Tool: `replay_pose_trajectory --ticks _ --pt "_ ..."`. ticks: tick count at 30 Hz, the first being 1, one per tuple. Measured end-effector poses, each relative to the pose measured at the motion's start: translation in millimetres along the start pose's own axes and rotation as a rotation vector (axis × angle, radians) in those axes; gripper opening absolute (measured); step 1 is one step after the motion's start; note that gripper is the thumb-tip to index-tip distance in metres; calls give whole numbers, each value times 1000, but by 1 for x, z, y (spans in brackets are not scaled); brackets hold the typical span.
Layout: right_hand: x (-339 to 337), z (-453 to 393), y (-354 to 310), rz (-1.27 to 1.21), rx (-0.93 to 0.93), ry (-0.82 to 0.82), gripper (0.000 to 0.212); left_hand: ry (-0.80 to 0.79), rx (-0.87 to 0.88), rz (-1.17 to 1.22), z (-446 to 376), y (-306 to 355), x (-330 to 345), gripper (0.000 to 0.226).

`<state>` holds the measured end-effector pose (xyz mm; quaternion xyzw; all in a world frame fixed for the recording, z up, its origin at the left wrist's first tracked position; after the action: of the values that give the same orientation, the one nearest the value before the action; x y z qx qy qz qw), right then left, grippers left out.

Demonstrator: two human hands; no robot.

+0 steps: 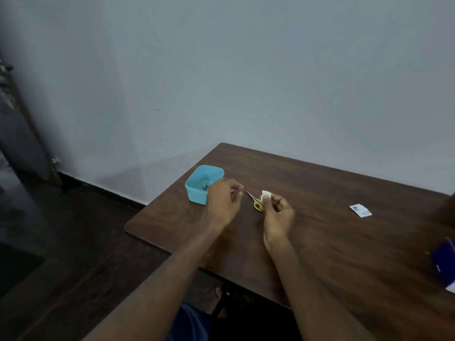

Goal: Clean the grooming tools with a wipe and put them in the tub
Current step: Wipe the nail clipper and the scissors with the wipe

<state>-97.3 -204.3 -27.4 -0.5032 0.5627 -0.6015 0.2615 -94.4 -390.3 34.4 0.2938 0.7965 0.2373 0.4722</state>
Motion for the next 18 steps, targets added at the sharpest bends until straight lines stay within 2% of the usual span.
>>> replay_pose_trajectory --ticks 4,8,12,18 --pt "-24 10 5 69 -26 51 16 -71 -1 59 21 6 37 22" --pt "-38 14 2 73 -15 98 12 -127 -40 -44 23 19 60 30" --pt "-30 20 -6 42 10 8 8 -196 -21 -290 36 27 69 32" --pt "-34 21 -12 -98 52 -20 5 -188 33 -211 36 28 66 27"
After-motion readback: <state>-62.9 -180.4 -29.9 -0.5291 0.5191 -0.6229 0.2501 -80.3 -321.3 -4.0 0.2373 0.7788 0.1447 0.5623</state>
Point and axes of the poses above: each hand's wrist, its own z-axis away from the middle knuckle, its own x-axis out of the palm, y = z × x, the point moved 7 cm from there along -z, towards the middle knuckle, and after that the axes turned 3 degrees about -y, right-handed, at the moved point
